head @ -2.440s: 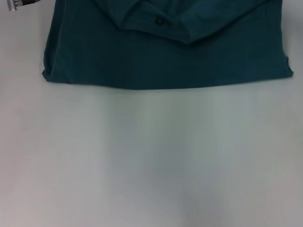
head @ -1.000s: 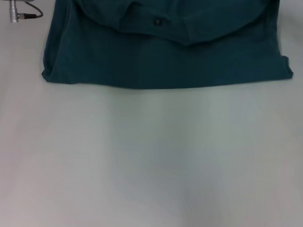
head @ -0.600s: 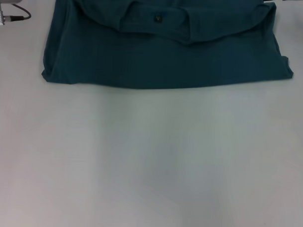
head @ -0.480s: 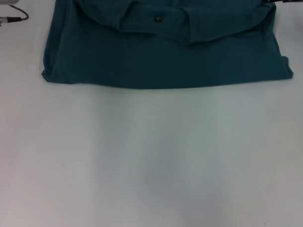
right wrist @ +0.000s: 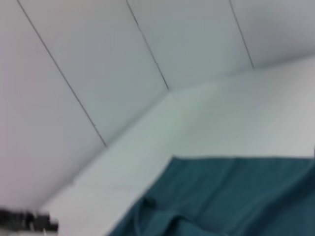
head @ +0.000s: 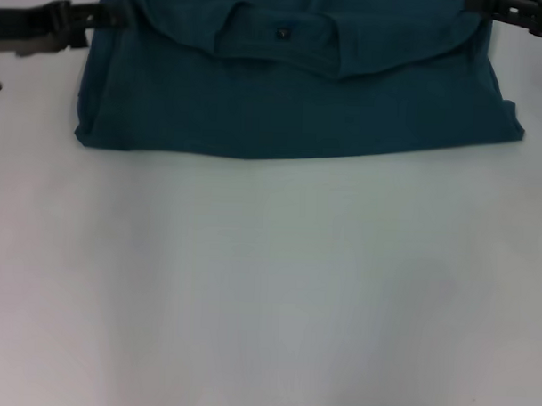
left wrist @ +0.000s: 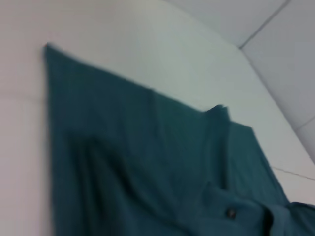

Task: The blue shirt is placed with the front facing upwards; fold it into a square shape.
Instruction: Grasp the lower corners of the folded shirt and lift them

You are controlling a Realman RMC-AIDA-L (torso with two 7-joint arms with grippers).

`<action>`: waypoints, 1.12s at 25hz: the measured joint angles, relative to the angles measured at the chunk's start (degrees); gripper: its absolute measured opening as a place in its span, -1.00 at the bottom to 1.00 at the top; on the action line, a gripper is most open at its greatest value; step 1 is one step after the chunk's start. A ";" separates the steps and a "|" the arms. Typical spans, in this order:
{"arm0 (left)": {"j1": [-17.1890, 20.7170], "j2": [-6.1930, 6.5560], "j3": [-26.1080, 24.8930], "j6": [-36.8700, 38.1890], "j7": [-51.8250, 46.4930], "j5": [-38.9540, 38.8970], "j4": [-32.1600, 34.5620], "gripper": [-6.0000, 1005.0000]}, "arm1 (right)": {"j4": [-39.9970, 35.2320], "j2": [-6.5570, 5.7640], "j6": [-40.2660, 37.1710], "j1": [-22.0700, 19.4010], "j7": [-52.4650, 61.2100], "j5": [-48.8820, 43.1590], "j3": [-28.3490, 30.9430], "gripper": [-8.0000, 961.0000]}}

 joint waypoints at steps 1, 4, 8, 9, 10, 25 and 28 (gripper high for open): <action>0.36 0.39 -0.81 0.24 -0.40 -0.06 1.50 0.79 | 0.58 0.25 -1.02 -1.15 -1.14 1.87 0.51 0.76; 1.23 0.98 -3.79 0.91 -0.32 -0.77 6.36 0.79 | 3.29 0.64 -4.23 -3.15 -4.47 5.42 2.18 0.76; 2.63 0.29 -6.51 1.23 0.55 -1.41 9.45 0.79 | 7.02 0.65 -7.33 -3.77 -7.24 7.05 4.17 0.75; 2.63 0.29 -6.51 1.23 0.55 -1.41 9.45 0.78 | 7.40 0.57 -7.43 -3.75 -7.28 7.07 4.30 0.75; 2.73 0.24 -6.56 1.21 0.55 -1.42 10.02 0.77 | 7.59 0.52 -7.44 -3.72 -7.29 7.10 4.34 0.75; 2.64 -0.37 -6.21 -6.63 0.37 -1.05 15.43 0.76 | 7.71 0.69 -6.72 -3.36 -7.10 7.21 4.82 0.75; 2.79 -0.41 -6.09 -6.37 0.44 -1.03 15.48 0.76 | 7.71 0.74 -6.90 -3.47 -7.06 7.25 4.92 0.75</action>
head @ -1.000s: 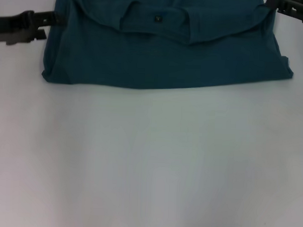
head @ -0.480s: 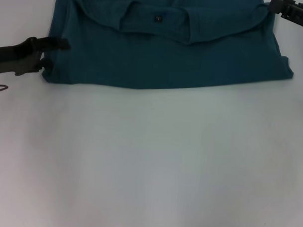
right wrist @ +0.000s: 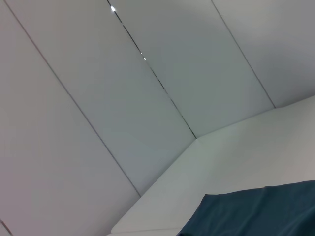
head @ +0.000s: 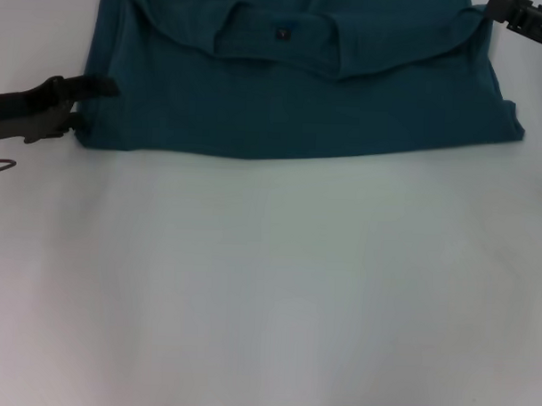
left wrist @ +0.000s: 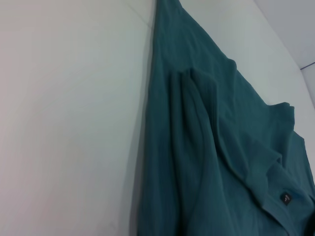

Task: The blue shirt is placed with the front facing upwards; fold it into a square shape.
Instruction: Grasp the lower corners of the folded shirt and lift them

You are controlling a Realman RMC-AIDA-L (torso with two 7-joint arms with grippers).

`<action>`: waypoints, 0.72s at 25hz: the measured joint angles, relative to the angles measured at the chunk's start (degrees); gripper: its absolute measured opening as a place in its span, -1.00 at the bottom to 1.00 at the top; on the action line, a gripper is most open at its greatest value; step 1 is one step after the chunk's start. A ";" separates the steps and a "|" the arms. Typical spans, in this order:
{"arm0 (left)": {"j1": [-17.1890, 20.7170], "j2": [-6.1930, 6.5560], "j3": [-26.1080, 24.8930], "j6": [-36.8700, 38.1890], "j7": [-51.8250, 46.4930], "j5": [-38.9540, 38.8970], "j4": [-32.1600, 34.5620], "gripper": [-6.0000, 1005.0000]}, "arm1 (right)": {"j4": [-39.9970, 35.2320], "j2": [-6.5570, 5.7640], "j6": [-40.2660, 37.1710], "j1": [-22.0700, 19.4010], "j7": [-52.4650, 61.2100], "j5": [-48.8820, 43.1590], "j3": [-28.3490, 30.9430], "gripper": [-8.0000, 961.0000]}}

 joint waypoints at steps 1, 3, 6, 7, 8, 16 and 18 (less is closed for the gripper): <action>0.02 -0.06 0.18 0.01 0.07 0.01 0.03 0.76 | 0.00 0.02 -0.04 -0.03 0.00 0.01 0.00 0.75; 0.03 -0.22 0.63 -0.06 0.19 0.02 0.06 0.76 | 0.00 0.04 -0.05 -0.04 0.00 0.00 0.00 0.75; -0.02 -0.48 1.14 -0.17 0.27 0.03 0.07 0.76 | 0.00 0.05 -0.05 -0.05 0.04 -0.17 0.00 0.75; -0.25 -0.73 1.65 -0.32 0.54 0.05 0.08 0.76 | 0.00 0.05 -0.09 -0.03 0.04 -0.18 0.00 0.75; -0.34 -0.82 1.94 -0.45 0.66 0.07 0.08 0.76 | 0.00 0.05 -0.15 -0.02 0.05 -0.19 0.00 0.75; -0.91 -1.36 2.41 -0.47 1.15 0.12 -0.06 0.76 | 0.00 -0.02 -0.48 -0.14 0.03 -0.03 0.00 0.75; -1.31 -1.48 2.69 -0.49 1.44 0.13 0.11 0.76 | 0.00 -0.03 -0.51 -0.11 -0.01 0.00 0.00 0.75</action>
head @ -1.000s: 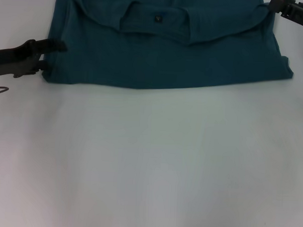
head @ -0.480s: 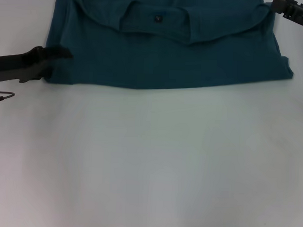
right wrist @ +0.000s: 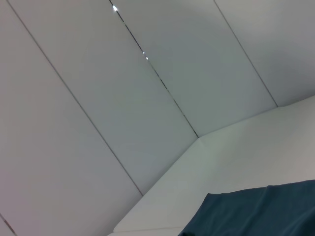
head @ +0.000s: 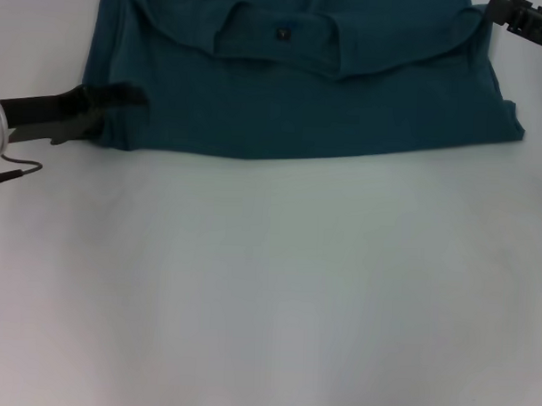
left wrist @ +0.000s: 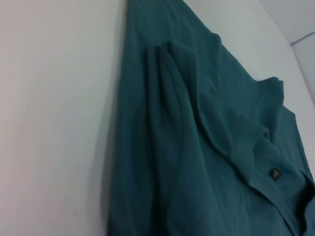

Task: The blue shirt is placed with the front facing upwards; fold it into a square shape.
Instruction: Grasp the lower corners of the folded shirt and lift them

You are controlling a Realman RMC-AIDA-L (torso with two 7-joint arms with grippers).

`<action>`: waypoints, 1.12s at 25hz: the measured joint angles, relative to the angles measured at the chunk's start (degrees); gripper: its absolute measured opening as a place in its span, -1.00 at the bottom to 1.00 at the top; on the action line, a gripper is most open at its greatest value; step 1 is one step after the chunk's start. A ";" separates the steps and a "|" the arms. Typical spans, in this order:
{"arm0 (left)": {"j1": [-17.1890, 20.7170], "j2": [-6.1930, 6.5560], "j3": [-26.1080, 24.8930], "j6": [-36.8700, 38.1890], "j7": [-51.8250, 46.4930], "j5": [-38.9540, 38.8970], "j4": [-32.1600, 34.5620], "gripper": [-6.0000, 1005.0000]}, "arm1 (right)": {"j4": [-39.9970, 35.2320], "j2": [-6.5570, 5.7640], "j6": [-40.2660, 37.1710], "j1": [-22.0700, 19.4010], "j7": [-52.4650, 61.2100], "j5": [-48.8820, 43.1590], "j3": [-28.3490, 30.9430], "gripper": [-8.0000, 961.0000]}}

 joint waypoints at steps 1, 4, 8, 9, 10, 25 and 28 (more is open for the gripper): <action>-0.21 -0.05 0.14 -0.06 0.05 0.00 0.03 0.76 | 0.00 0.00 -0.02 0.02 -0.01 -0.01 0.00 0.75; -0.63 -0.13 0.47 -0.24 0.08 0.00 0.05 0.76 | 0.00 0.00 -0.03 0.09 -0.02 -0.09 0.00 0.75; -0.96 -0.30 1.06 -0.37 0.10 -0.02 0.06 0.76 | 0.00 0.03 -0.03 0.05 0.00 -0.04 0.00 0.75; -0.98 -0.34 1.10 -0.45 0.10 -0.02 0.04 0.76 | 0.00 0.04 -0.03 0.02 0.01 0.00 0.00 0.75; -0.89 -0.35 1.04 -0.48 0.10 -0.02 -0.14 0.76 | 0.00 0.04 -0.03 0.00 0.04 0.01 0.00 0.75; 1.41 0.00 0.20 -0.08 -0.37 -0.15 -2.27 0.76 | 0.00 0.17 -0.02 -0.24 0.27 0.08 0.09 0.75; 0.83 -0.15 0.46 -0.56 -0.09 -0.07 -1.38 0.76 | 0.00 0.17 -0.02 -0.11 0.31 0.08 0.09 0.75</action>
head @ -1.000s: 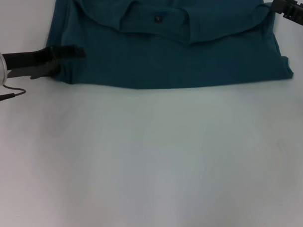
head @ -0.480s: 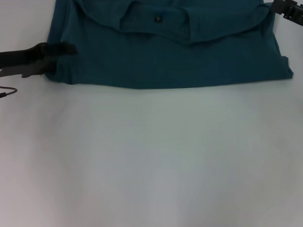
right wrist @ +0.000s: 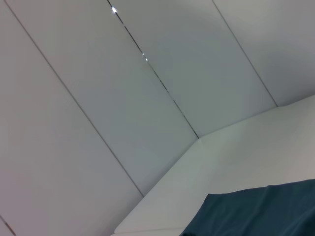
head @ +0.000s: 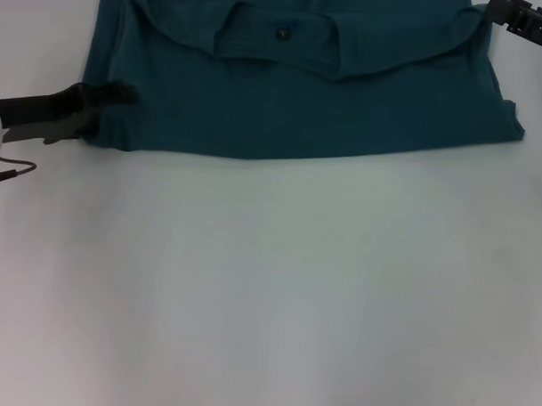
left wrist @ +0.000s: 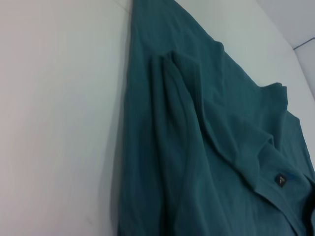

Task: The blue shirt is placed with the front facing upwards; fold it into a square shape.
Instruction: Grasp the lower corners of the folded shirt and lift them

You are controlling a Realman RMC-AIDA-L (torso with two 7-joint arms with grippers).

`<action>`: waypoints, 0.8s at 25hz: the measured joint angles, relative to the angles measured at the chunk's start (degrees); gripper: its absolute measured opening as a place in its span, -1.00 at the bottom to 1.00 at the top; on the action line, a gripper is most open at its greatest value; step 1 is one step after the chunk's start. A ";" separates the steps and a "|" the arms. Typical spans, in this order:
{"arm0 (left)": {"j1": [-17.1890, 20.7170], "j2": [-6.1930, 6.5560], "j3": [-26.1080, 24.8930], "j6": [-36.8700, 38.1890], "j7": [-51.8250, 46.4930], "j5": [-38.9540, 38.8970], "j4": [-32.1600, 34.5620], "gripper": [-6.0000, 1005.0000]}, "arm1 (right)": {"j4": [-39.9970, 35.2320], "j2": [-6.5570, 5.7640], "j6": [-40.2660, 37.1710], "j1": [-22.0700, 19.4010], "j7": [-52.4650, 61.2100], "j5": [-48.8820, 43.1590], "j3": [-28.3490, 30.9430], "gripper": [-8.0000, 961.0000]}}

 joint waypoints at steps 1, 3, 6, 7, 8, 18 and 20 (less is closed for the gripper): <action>-0.18 -0.04 0.25 -0.22 0.00 0.01 0.21 0.76 | 0.00 0.00 0.00 0.05 0.02 -0.01 0.00 0.75; -0.60 -0.11 0.96 -0.58 0.00 0.02 0.51 0.76 | 0.00 0.00 0.00 0.17 0.04 -0.12 0.00 0.75; -1.26 -0.19 1.89 -0.81 -0.12 0.03 0.70 0.76 | 0.00 0.00 0.00 0.21 0.04 -0.22 0.00 0.75; -1.38 -0.21 2.05 -0.87 -0.17 0.03 0.71 0.76 | 0.00 0.00 0.00 0.18 0.04 -0.19 0.00 0.75; -1.48 -0.21 2.20 -0.97 -0.26 0.04 0.72 0.76 | 0.00 0.00 -0.01 0.13 0.04 -0.15 0.00 0.75; -1.65 0.11 3.54 -0.48 -2.86 1.25 -0.56 0.74 | 0.00 -0.08 -0.51 -0.04 0.04 -0.01 0.08 0.75; -1.65 0.12 4.08 0.10 -3.15 1.46 -1.59 0.68 | 0.00 -0.14 -0.67 -0.04 0.04 0.01 0.26 0.75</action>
